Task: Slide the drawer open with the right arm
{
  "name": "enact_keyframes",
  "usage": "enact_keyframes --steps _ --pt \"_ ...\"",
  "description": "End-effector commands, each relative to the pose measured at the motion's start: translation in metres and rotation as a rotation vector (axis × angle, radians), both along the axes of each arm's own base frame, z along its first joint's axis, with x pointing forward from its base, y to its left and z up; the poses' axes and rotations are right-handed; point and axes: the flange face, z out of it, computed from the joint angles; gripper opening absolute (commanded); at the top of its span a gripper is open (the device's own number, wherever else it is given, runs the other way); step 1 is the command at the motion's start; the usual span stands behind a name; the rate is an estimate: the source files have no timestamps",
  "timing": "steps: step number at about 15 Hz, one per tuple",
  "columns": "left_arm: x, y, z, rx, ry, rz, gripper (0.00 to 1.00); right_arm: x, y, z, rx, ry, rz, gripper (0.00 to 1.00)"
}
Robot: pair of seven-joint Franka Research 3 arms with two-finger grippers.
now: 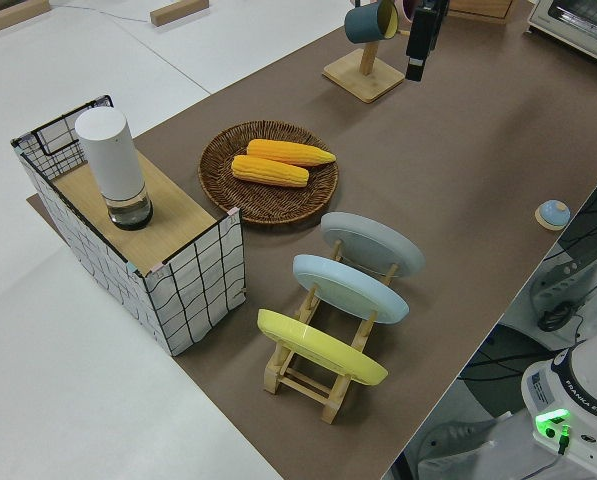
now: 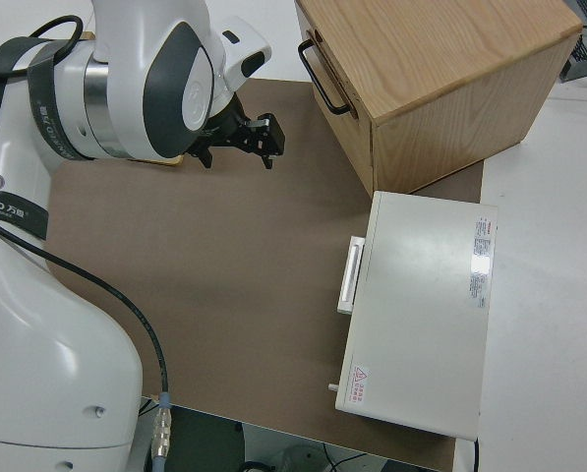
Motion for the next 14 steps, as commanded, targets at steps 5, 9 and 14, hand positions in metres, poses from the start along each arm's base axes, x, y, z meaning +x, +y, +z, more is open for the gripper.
enact_keyframes --steps 5,9,14 --pt "-0.003 0.001 0.004 -0.007 -0.006 -0.008 0.99 0.001 -0.001 0.000 -0.019 0.010 0.020 0.983" --pt "-0.003 0.001 0.004 -0.007 -0.006 -0.008 0.99 0.002 0.008 -0.001 -0.020 0.004 0.032 0.983" --pt "-0.003 0.001 0.004 -0.007 -0.006 -0.008 0.99 0.006 0.015 -0.003 -0.025 -0.007 0.047 0.983"
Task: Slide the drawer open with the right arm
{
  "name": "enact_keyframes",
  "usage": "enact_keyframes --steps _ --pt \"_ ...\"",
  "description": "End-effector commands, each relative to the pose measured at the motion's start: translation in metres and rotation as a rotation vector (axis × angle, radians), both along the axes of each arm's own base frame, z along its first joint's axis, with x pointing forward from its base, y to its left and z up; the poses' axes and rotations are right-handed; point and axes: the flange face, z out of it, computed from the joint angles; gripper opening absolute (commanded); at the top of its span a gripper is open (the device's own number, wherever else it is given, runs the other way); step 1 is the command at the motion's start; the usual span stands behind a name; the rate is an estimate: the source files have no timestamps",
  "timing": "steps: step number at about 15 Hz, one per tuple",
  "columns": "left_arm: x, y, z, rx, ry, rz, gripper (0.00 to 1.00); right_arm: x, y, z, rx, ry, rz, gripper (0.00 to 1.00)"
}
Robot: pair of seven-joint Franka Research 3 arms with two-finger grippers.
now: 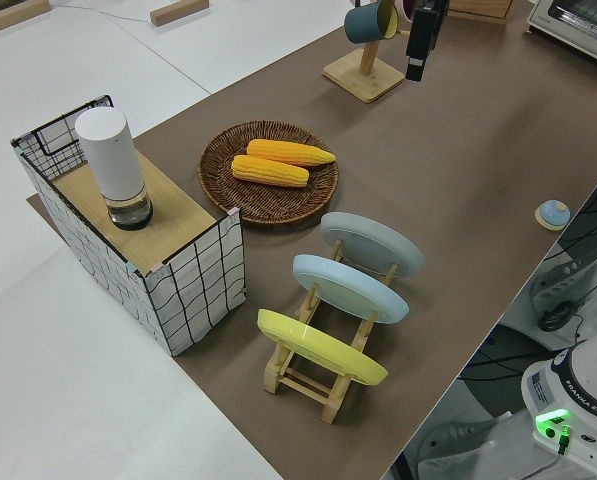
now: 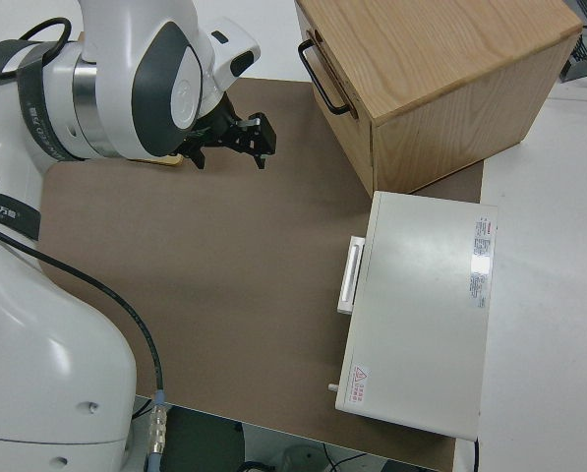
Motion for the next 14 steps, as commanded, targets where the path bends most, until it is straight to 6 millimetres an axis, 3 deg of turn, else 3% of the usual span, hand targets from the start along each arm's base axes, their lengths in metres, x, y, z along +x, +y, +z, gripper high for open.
enact_keyframes --steps 1,14 --pt "-0.003 0.001 0.004 -0.007 -0.006 -0.008 0.99 0.007 0.002 -0.003 -0.025 -0.012 0.024 0.983" --pt "-0.003 0.001 0.004 -0.007 -0.006 -0.008 0.99 0.029 0.010 -0.022 -0.057 -0.041 0.108 0.983"
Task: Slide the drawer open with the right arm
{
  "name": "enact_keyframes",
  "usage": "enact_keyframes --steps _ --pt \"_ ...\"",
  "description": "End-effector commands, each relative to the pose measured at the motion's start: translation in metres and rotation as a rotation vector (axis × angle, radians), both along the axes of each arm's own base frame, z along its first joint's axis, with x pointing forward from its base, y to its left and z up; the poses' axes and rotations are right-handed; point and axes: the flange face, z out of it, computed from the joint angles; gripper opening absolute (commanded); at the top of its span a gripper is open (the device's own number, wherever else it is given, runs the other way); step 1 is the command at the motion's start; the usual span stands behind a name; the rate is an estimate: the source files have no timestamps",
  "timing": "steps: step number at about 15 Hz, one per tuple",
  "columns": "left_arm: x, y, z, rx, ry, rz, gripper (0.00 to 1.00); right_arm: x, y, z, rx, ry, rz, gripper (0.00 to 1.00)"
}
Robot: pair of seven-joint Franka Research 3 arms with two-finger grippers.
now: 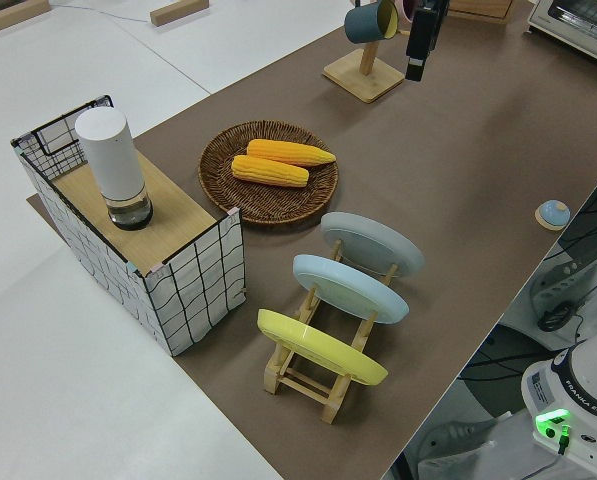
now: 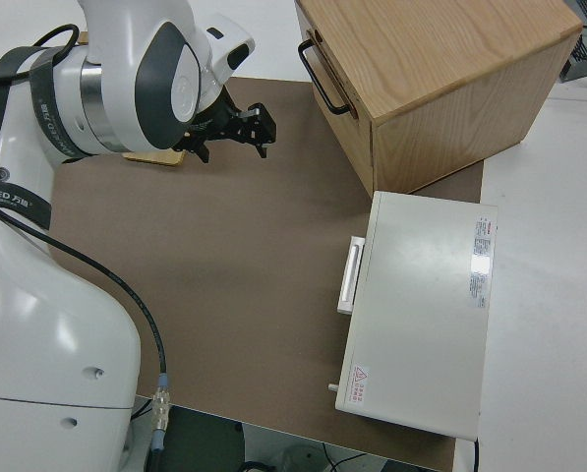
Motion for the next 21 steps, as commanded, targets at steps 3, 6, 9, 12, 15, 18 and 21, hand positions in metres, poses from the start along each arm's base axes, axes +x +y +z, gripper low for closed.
enact_keyframes --steps 3,6,9,12,15,18,21 --pt "-0.003 0.001 0.004 -0.007 -0.006 -0.009 0.99 0.013 -0.002 -0.008 -0.043 -0.009 0.105 0.983" --pt "-0.003 0.001 0.004 -0.007 -0.006 -0.008 0.99 0.016 0.004 -0.014 -0.081 0.002 0.173 0.983" --pt "-0.003 0.001 0.004 -0.007 -0.006 -0.008 0.99 0.020 0.004 -0.013 -0.081 -0.027 0.200 0.983" --pt "-0.003 0.001 0.004 -0.007 -0.006 -0.008 0.99 0.022 0.005 -0.015 -0.089 -0.024 0.205 0.983" --pt "-0.003 0.001 0.004 -0.007 -0.006 -0.008 0.99 0.022 0.008 -0.016 -0.094 -0.023 0.210 0.983" --pt "-0.003 0.001 0.004 -0.007 -0.006 -0.008 0.99 0.022 0.008 -0.017 -0.100 -0.023 0.212 0.983" --pt "-0.003 0.001 0.004 -0.007 -0.006 -0.008 0.99 0.024 0.008 -0.019 -0.108 -0.018 0.221 0.983"
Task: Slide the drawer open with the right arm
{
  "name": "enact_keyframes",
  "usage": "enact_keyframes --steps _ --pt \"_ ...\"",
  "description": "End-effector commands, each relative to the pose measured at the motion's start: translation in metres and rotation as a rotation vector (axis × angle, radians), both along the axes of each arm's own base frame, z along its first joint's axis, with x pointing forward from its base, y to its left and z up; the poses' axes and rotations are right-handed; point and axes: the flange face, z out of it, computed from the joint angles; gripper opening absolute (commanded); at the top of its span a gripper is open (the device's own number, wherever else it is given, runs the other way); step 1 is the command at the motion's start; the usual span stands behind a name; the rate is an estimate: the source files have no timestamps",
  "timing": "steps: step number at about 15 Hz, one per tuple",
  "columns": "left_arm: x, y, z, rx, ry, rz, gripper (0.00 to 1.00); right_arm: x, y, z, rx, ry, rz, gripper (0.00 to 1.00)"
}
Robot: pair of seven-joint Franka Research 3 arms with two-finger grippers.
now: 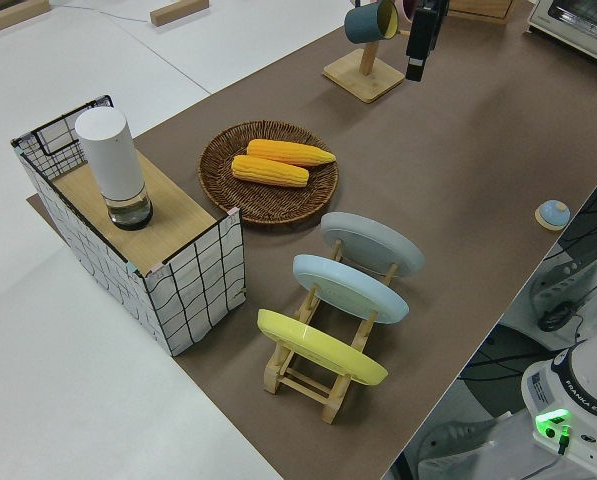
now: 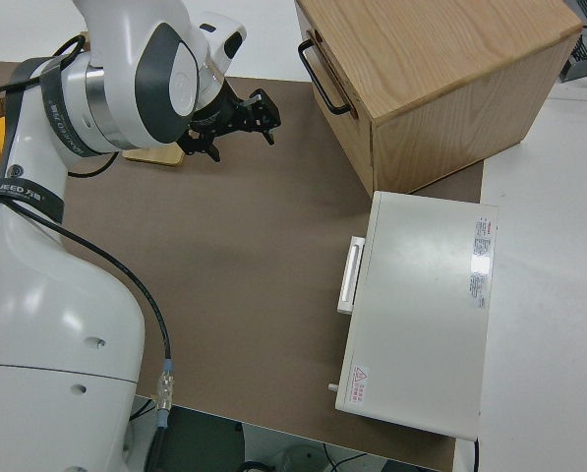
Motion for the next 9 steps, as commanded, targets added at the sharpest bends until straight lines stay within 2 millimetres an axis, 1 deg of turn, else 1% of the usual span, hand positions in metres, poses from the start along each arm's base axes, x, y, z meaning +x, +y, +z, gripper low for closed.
enact_keyframes --steps 1,9 --pt "-0.0028 0.0006 0.0043 -0.007 -0.006 -0.008 0.99 0.0064 -0.0011 -0.0003 -0.029 -0.008 0.032 0.983" --pt "-0.0028 0.0006 0.0043 -0.007 -0.006 -0.008 0.99 0.0089 -0.0010 0.0009 -0.042 -0.025 0.056 0.983"
